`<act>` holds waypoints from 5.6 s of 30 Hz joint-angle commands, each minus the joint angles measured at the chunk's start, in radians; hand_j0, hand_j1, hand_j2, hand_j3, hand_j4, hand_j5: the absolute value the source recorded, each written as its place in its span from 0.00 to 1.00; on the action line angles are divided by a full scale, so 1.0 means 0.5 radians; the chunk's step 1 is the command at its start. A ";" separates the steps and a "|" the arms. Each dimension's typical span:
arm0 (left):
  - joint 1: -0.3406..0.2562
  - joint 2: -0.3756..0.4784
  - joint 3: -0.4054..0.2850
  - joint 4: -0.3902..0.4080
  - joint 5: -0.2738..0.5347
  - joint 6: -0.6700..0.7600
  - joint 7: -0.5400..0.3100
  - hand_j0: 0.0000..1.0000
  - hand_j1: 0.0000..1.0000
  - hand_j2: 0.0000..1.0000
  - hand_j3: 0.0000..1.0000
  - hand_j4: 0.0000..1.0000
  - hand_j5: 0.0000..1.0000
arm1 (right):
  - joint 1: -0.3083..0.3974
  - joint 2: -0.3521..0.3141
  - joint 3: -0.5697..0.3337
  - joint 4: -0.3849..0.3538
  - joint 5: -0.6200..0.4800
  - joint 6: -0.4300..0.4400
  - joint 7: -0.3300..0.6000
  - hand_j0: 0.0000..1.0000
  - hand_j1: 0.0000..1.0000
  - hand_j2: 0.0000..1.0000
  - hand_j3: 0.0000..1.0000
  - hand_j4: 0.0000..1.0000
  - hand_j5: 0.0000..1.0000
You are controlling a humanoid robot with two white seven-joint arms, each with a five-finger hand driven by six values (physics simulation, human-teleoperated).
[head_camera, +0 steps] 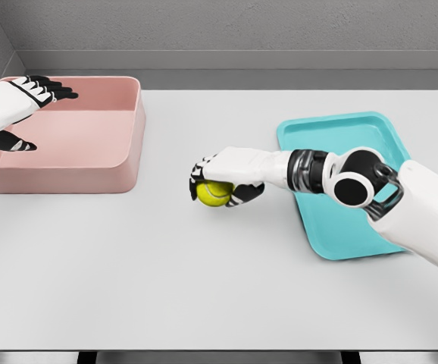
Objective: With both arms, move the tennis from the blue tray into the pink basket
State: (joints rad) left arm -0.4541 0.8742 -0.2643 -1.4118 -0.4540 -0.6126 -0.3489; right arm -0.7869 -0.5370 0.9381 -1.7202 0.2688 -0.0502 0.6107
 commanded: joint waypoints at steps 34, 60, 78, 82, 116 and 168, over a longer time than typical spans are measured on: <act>-0.006 0.040 -0.272 -0.649 0.009 0.003 -0.005 1.00 1.00 1.00 1.00 1.00 1.00 | 0.567 -0.859 -1.367 -0.020 -0.044 -0.501 0.000 1.00 1.00 1.00 1.00 1.00 1.00; -0.905 -0.248 -1.690 -0.662 -0.350 0.003 -0.008 1.00 1.00 1.00 1.00 1.00 1.00 | 0.580 -0.748 -1.379 -0.026 -0.041 -0.498 0.000 1.00 1.00 1.00 1.00 1.00 1.00; -0.976 -0.359 -1.788 -0.609 -0.724 0.003 -0.143 1.00 1.00 1.00 1.00 1.00 1.00 | 0.580 -0.748 -1.379 -0.042 -0.041 -0.498 0.000 1.00 1.00 1.00 1.00 1.00 1.00; -0.976 -0.374 -1.794 -0.603 -0.755 0.003 -0.171 1.00 1.00 1.00 1.00 1.00 1.00 | 0.577 -0.724 -1.379 -0.042 -0.038 -0.498 0.000 1.00 1.00 1.00 1.00 1.00 1.00; -0.979 -0.466 -1.889 -0.539 -0.954 0.003 -0.183 0.34 0.34 0.34 0.34 0.34 0.34 | 0.577 -0.724 -1.379 -0.036 -0.041 -0.501 0.000 1.00 1.00 1.00 1.00 1.00 1.00; -0.804 -0.211 -0.874 0.572 -0.270 0.003 -0.171 1.00 1.00 1.00 1.00 1.00 1.00 | 0.580 -0.724 -1.379 -0.020 -0.041 -0.501 0.000 1.00 1.00 1.00 1.00 1.00 1.00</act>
State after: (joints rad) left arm -0.8559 0.7657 -0.7062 -1.1209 -0.6141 -0.6130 -0.4365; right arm -0.4970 -0.8980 0.2487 -1.7312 0.2515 -0.3019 0.6114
